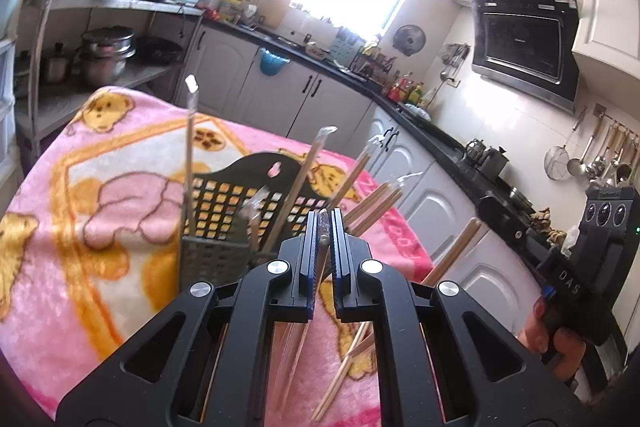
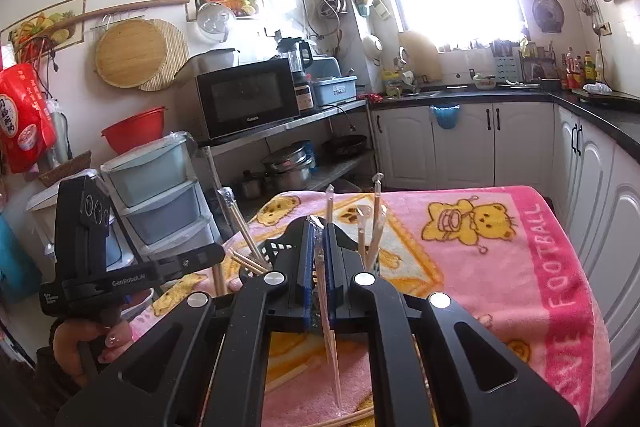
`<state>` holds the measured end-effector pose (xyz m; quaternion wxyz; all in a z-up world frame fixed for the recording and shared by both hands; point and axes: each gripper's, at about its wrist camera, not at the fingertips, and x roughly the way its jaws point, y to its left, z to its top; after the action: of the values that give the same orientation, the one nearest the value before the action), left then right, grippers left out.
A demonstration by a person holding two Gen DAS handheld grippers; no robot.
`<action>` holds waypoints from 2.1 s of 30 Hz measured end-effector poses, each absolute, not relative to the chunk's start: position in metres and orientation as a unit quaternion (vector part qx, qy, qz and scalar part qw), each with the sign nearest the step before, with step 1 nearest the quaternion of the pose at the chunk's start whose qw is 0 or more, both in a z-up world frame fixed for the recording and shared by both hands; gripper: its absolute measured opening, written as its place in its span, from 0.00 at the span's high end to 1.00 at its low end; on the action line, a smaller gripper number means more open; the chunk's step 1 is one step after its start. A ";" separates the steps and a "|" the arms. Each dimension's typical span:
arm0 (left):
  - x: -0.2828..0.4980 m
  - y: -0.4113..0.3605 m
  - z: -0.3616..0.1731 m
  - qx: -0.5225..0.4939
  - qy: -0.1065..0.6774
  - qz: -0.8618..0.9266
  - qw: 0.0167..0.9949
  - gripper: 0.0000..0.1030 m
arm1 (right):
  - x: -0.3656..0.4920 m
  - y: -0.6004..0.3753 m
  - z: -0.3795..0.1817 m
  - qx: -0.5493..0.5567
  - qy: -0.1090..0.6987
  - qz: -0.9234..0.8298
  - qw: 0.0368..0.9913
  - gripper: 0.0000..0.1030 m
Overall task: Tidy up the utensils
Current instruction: 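Lift the left tool's chopsticks into the caddy while the right tool lowers its pair in, then push the left tool's chopsticks down into the caddy while the right tool inserts its pair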
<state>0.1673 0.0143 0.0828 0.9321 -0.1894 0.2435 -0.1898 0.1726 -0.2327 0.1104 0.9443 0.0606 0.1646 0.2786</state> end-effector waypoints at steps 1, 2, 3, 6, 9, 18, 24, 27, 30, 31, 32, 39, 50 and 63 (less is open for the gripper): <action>0.168 0.014 0.084 -0.189 0.241 -0.192 0.932 0.97 | 0.172 -0.233 0.111 0.060 0.163 0.279 0.944 0.95; 0.168 0.012 0.087 -0.187 0.238 -0.195 0.933 0.97 | 0.172 -0.232 0.112 0.060 0.162 0.279 0.944 0.95; 0.168 0.010 0.089 -0.185 0.236 -0.197 0.934 0.97 | 0.172 -0.232 0.113 0.060 0.161 0.279 0.945 0.95; 0.170 0.007 0.096 -0.183 0.227 -0.203 0.935 0.97 | 0.171 -0.233 0.114 0.062 0.158 0.278 0.945 0.95; 0.172 0.005 0.103 -0.184 0.218 -0.208 0.936 0.97 | 0.170 -0.234 0.116 0.061 0.155 0.278 0.946 0.95; 0.180 0.002 0.132 -0.179 0.181 -0.216 0.943 0.97 | 0.168 -0.228 0.130 0.056 0.135 0.283 0.948 0.95; 0.188 0.003 0.155 -0.180 0.153 -0.216 0.948 0.97 | 0.170 -0.224 0.143 0.055 0.118 0.287 0.949 0.95; 0.192 0.004 0.165 -0.181 0.141 -0.215 0.949 0.97 | 0.172 -0.222 0.151 0.054 0.109 0.289 0.950 0.95; 0.195 0.004 0.173 -0.179 0.132 -0.213 0.951 0.97 | 0.174 -0.218 0.157 0.051 0.103 0.290 0.950 0.95; 0.197 0.005 0.176 -0.178 0.129 -0.212 0.952 0.97 | 0.175 -0.216 0.159 0.050 0.100 0.290 0.950 0.95; 0.198 0.005 0.177 -0.178 0.127 -0.211 0.953 0.97 | 0.177 -0.214 0.161 0.049 0.099 0.291 0.950 0.95; 0.200 0.009 0.191 -0.179 0.108 -0.206 0.956 0.97 | 0.184 -0.207 0.173 0.048 0.083 0.287 0.953 0.95; 0.211 0.024 0.207 -0.176 0.085 -0.183 0.963 0.97 | 0.199 -0.202 0.186 0.046 0.055 0.278 0.958 0.95; 0.222 0.045 0.211 -0.165 0.063 -0.129 0.976 0.97 | 0.218 -0.196 0.206 0.038 0.020 0.275 0.960 0.95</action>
<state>0.2222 0.0446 0.2112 0.9757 -0.1655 0.0631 -0.1287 0.2177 -0.1958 0.2062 0.9604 0.0375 0.0199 0.2753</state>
